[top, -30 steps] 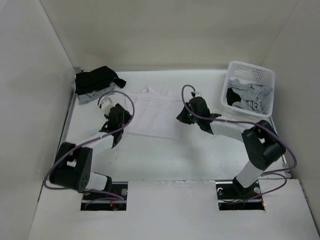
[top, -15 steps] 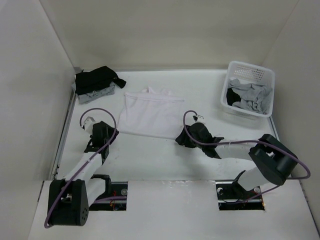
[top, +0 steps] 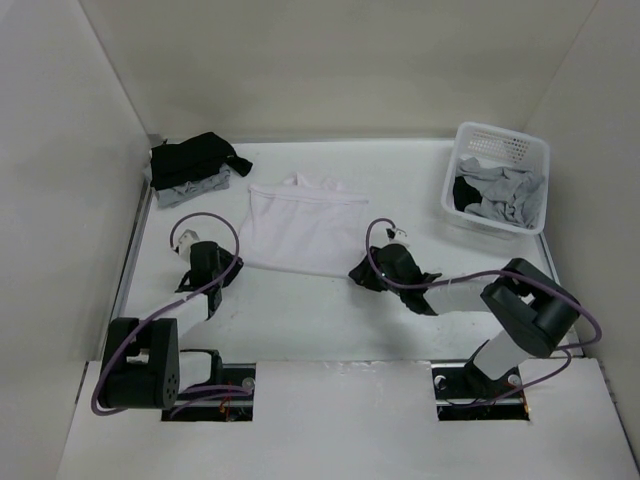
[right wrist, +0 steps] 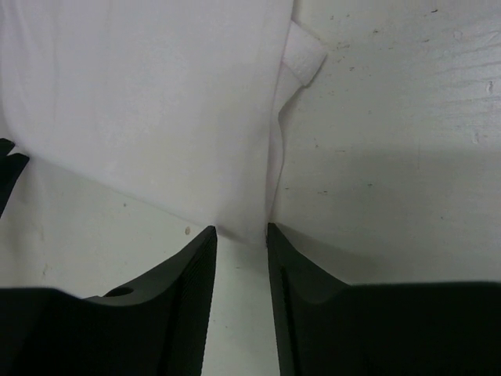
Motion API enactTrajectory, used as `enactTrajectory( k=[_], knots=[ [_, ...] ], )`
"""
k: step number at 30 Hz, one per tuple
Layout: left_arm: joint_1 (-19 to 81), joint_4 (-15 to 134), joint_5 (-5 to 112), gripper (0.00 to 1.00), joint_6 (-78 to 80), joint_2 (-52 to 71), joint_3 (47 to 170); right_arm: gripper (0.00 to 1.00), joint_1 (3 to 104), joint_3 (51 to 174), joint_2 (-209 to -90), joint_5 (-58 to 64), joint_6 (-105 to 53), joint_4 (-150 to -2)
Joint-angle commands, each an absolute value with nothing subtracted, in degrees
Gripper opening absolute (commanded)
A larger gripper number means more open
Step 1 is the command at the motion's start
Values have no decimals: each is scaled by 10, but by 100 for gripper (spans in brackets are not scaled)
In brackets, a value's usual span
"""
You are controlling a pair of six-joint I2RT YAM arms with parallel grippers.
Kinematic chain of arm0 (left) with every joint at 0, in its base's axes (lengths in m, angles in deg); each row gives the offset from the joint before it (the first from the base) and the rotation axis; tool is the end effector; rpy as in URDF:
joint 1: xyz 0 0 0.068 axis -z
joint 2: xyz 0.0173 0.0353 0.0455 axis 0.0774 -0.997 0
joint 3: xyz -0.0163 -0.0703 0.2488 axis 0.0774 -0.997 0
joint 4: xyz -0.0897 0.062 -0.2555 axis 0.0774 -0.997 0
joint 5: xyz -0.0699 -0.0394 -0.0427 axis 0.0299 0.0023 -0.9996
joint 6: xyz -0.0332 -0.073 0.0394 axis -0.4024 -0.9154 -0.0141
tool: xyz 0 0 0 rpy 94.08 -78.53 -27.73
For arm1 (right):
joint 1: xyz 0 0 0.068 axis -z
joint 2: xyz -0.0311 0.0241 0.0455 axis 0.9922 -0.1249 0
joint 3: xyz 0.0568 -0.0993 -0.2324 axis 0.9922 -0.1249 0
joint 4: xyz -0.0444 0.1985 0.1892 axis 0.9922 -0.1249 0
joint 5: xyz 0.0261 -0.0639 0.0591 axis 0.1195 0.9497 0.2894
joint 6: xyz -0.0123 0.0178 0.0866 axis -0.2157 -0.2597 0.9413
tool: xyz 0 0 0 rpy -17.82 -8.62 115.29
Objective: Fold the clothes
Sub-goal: Fold the tank top
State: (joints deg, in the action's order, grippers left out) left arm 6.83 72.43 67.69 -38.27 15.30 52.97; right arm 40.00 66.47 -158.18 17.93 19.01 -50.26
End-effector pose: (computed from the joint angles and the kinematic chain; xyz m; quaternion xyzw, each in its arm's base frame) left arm 0.2609 -0.0029 0.0811 -0.3910 0.8065 -0.1579 0.4144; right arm 0.2467 0.2147 0.0783 0.0982 0.8808 0.2983 0.3545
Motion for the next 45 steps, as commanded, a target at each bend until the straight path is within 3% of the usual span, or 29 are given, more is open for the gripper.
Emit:
enactTrajectory(
  k=[1,8,17,23,27,33,39,42,45],
  knots=[
    [69,739,669,30,-391,130,534,35,404,671,-1608,179,197,-503],
    [71,782,682,12,-395,122,527,17,414,671,-1604,178,203,-492],
    [87,839,699,0,-394,214,506,2,413,665,-1547,182,183,-501],
    [124,585,732,0,-362,532,541,1,386,621,-1334,214,155,-609],
    [145,390,758,0,-331,707,627,1,313,653,-1111,276,136,-817],
    [149,252,760,0,-308,777,789,1,151,797,-918,395,162,-1072],
    [133,209,715,0,-306,766,844,2,4,857,-944,504,177,-1114],
    [134,241,702,0,-313,735,781,2,64,850,-997,490,155,-1099],
    [137,322,698,0,-321,675,693,2,224,797,-1038,341,103,-1003]
  ],
)
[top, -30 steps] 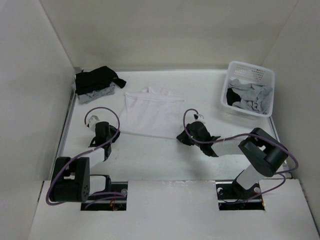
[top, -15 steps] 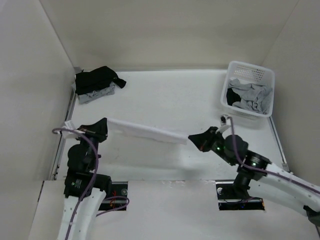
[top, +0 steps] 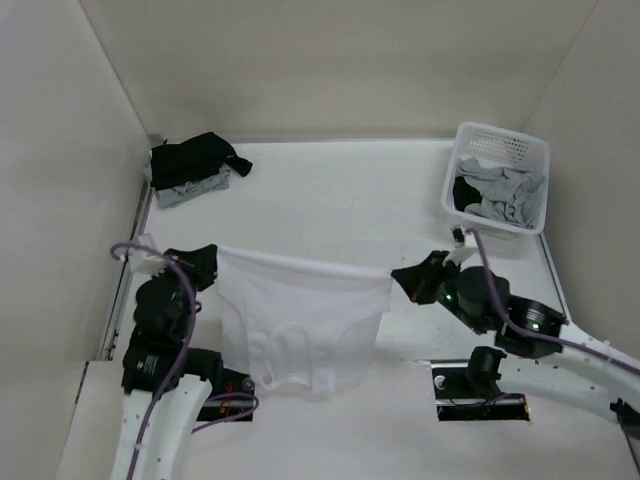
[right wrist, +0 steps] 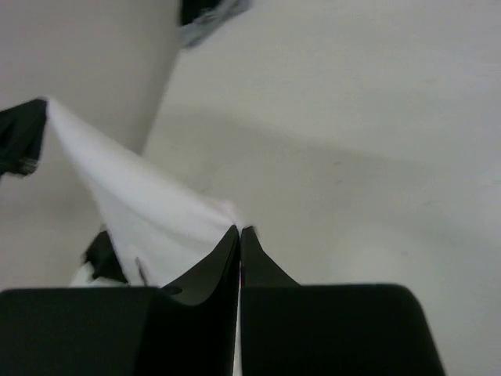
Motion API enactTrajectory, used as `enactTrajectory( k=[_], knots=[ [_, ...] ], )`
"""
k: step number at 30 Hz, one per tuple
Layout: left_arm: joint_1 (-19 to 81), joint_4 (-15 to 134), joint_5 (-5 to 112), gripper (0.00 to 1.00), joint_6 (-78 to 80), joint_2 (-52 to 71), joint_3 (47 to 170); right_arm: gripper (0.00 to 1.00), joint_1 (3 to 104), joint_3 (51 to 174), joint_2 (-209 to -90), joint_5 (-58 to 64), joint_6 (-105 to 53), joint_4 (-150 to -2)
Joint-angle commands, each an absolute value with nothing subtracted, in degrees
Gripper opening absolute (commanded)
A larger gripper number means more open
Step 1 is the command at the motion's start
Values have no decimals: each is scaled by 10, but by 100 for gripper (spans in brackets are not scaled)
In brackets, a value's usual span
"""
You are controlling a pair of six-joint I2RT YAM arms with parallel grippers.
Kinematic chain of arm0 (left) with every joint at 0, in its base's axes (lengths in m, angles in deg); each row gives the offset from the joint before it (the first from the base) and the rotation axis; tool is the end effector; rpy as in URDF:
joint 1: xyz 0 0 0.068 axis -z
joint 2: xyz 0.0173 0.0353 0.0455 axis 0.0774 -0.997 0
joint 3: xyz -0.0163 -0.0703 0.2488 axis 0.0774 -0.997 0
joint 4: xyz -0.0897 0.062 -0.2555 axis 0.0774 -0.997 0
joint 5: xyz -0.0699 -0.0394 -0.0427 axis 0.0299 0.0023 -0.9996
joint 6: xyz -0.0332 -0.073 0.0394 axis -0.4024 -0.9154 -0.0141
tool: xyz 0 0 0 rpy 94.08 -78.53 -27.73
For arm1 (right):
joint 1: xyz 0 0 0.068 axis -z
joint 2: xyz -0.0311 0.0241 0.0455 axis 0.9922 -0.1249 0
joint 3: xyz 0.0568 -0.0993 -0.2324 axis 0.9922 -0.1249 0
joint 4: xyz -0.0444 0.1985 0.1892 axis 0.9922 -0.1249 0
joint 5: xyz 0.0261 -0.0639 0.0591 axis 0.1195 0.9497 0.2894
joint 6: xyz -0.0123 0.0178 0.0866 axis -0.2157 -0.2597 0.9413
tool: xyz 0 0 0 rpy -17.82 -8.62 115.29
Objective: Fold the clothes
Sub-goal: Fold the tank top
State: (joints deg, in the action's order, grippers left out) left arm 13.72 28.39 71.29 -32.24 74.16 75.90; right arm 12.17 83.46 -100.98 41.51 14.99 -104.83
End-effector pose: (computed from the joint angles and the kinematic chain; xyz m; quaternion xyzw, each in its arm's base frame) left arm 0.1285 -0.0079 0.3401 -0.2726 0.6514 -0.2712 0.6541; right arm 0.1002 0.1616 0.3322 0.0057 0.7840 0.3913 0.4819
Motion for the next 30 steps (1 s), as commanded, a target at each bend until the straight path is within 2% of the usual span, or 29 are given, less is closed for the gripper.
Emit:
enactTrajectory(
  k=[1,3,6,10,15,20,30],
  knots=[
    [137,350,701,0,-324,653,672,2,272,777,-1050,286,94,-965],
    [138,445,703,0,-334,573,621,1,430,732,-1116,134,86,-863],
    [133,580,712,0,-342,426,600,2,559,727,-1250,38,80,-759],
    [147,725,723,0,-349,202,654,1,609,810,-1441,28,72,-711],
    [152,776,718,0,-354,76,752,1,636,935,-1569,27,55,-707],
    [160,757,712,0,-360,127,745,1,642,941,-1544,25,49,-728],
    [168,666,704,0,-373,343,569,2,610,726,-1397,40,94,-680]
  ],
)
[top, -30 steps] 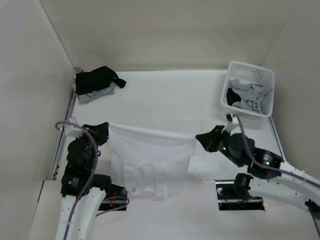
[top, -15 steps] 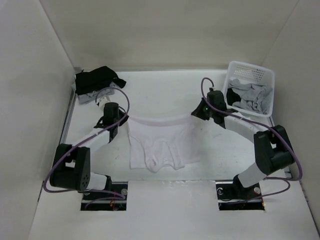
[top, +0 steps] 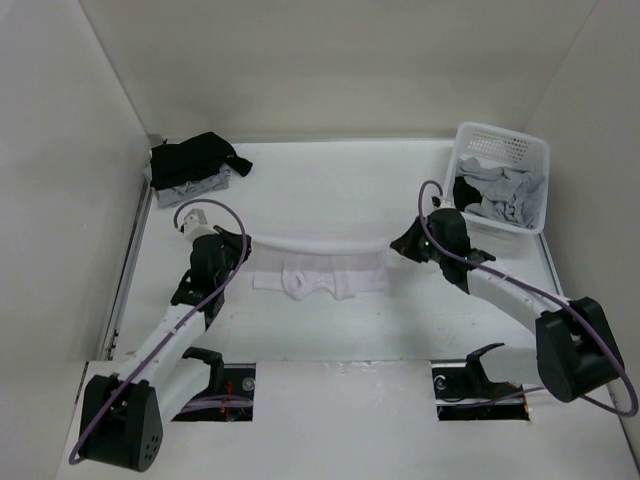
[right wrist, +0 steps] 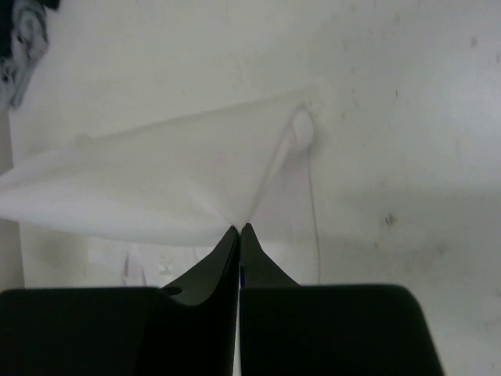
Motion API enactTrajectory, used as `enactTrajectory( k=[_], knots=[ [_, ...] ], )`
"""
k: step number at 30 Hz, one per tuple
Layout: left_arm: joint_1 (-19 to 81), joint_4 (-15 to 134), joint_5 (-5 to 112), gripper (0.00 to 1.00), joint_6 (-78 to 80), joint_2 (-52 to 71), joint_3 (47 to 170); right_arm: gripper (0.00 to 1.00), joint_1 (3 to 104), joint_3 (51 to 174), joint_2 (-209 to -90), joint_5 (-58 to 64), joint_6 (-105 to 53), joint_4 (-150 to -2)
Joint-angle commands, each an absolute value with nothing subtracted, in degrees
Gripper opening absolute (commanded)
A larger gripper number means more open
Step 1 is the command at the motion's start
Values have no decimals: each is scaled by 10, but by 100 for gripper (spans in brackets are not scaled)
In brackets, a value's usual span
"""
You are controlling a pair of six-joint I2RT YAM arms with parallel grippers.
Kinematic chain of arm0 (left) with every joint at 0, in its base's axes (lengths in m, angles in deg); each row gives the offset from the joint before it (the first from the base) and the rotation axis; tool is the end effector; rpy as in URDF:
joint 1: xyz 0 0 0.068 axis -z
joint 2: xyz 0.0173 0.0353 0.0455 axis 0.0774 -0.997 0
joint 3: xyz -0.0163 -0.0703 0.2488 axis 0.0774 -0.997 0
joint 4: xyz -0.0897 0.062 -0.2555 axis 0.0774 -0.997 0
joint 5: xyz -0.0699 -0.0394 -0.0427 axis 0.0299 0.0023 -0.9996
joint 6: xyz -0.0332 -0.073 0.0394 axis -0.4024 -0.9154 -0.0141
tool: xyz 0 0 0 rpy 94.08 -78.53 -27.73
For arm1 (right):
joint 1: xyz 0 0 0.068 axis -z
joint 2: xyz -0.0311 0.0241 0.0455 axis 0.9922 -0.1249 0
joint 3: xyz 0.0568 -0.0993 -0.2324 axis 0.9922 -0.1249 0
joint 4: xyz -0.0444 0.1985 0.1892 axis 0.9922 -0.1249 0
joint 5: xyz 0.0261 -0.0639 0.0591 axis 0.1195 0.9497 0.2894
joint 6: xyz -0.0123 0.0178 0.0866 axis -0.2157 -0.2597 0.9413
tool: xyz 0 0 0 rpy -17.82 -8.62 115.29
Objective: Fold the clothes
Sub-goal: Fold the tank top
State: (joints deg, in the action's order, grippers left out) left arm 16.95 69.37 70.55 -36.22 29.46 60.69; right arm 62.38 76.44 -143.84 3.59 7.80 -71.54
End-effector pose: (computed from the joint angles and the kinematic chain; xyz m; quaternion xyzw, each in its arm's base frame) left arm 0.2750 -0.0488 0.1863 -0.2970 0.7555 -0.2446 0.5303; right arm 0.3101 0.1258 0.1697 0.1232 0.8653 0.2901 0.3898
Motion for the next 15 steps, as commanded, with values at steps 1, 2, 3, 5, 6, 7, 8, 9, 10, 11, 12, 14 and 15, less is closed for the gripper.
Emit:
enactTrajectory(
  k=[1,2,3,5,6,7,8,9,10,11,12,14,15],
  knots=[
    [167,657,704,0,-376,362,559,2,605,708,-1376,47,95,-681],
    [166,643,702,0,-378,389,547,2,597,691,-1355,54,96,-683],
    [167,627,700,0,-383,417,537,2,590,677,-1334,61,100,-688],
    [166,587,696,0,-389,471,526,2,577,654,-1294,71,107,-704],
    [166,567,693,0,-390,495,525,2,571,646,-1279,74,108,-710],
    [166,547,691,0,-390,517,524,2,564,634,-1256,81,109,-721],
    [168,530,689,0,-391,536,522,2,562,627,-1241,84,110,-730],
    [171,515,687,0,-391,554,518,2,561,617,-1222,88,112,-743],
    [174,500,686,0,-391,567,512,3,556,607,-1208,89,114,-753],
    [177,487,686,1,-392,578,504,3,549,598,-1198,91,116,-761],
    [178,478,686,1,-394,586,492,3,540,590,-1192,93,122,-764],
    [178,470,686,2,-396,590,467,4,518,573,-1191,96,138,-764],
    [177,470,684,2,-401,590,453,4,512,563,-1193,98,150,-760]
  ],
)
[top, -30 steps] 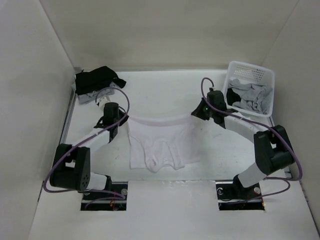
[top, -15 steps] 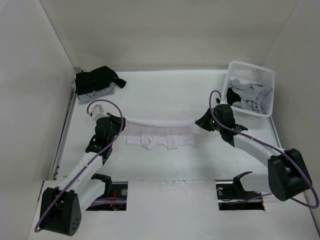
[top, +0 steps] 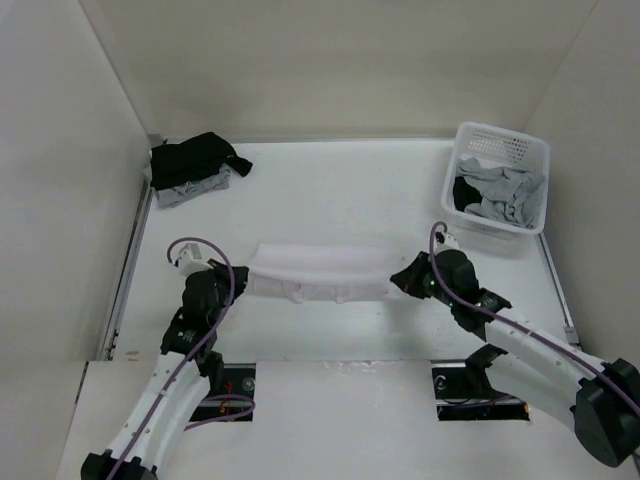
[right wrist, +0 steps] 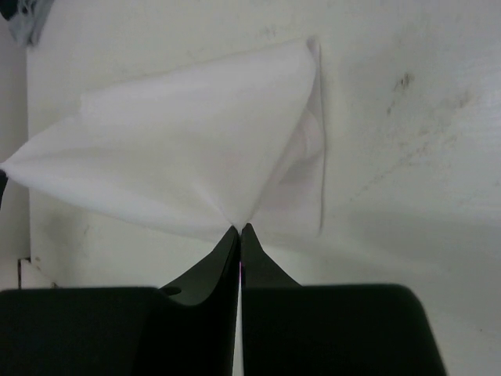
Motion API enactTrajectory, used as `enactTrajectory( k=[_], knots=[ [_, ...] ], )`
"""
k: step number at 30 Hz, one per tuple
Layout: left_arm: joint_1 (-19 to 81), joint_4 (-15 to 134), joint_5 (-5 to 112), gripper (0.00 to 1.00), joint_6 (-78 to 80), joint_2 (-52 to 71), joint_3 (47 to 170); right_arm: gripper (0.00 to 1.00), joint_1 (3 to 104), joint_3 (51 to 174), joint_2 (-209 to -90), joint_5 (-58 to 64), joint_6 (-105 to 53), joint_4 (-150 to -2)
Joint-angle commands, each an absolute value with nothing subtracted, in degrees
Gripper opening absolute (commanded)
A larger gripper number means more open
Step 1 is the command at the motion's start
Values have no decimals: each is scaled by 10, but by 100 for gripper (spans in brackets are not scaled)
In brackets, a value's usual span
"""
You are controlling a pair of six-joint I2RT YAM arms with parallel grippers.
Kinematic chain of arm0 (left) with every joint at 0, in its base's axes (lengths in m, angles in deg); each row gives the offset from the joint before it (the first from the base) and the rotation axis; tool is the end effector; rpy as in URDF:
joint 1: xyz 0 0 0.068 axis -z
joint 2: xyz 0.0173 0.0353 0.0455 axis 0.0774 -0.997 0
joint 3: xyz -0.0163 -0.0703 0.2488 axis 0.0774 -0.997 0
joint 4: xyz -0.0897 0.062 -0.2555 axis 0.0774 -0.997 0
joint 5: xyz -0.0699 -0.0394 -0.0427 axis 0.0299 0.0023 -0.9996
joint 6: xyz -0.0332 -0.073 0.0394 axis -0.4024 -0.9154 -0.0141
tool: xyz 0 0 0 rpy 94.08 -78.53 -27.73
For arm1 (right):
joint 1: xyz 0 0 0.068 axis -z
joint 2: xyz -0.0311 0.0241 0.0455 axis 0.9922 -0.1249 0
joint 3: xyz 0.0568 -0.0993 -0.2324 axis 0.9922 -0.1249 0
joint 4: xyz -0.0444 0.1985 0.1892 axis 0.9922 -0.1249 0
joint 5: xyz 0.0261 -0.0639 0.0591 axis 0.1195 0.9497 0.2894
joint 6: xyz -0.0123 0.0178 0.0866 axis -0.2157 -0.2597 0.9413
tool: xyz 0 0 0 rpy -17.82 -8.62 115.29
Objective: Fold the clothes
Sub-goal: Fold the tank top
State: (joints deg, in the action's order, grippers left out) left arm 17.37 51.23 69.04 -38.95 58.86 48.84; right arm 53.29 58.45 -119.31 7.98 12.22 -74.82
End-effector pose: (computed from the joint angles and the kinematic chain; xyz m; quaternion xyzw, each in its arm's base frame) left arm 0.2062 -0.0372 0.1699 -0.3060 0.7555 -0.2660 0.5147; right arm 0.2201 0.1287 0.1579 0.1040 0.8545 0.3224 0.3937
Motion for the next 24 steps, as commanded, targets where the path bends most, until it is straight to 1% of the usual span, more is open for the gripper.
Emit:
enactTrajectory(
  k=[1,5,6,7,8,9,10,12,14,15,17,19,21,24],
  knots=[
    [177,472,680,3,-409,588,439,4,510,556,-1195,100,162,-758],
    [184,464,682,5,-429,601,436,5,499,537,-1190,107,201,-773],
    [179,453,688,5,-432,607,435,7,499,533,-1184,109,214,-778],
    [175,443,692,6,-436,613,437,10,496,528,-1178,113,223,-784],
    [171,434,696,8,-439,616,438,17,492,524,-1174,121,230,-789],
    [165,425,702,10,-441,619,444,25,492,521,-1168,134,234,-794],
    [161,415,706,14,-443,620,450,34,492,522,-1163,144,235,-801],
    [153,402,718,22,-441,624,465,46,491,531,-1156,161,231,-811],
    [149,402,730,25,-438,636,480,55,491,541,-1161,178,217,-806],
    [153,412,734,26,-438,637,487,58,491,549,-1173,179,206,-797],
    [170,457,732,26,-441,608,497,61,502,563,-1213,176,181,-765],
    [212,507,729,25,-450,538,515,61,515,577,-1260,159,164,-729],
    [287,571,747,24,-465,464,527,60,525,584,-1302,137,160,-695],
    [421,659,817,24,-466,350,554,60,524,586,-1350,103,164,-648]
  ],
)
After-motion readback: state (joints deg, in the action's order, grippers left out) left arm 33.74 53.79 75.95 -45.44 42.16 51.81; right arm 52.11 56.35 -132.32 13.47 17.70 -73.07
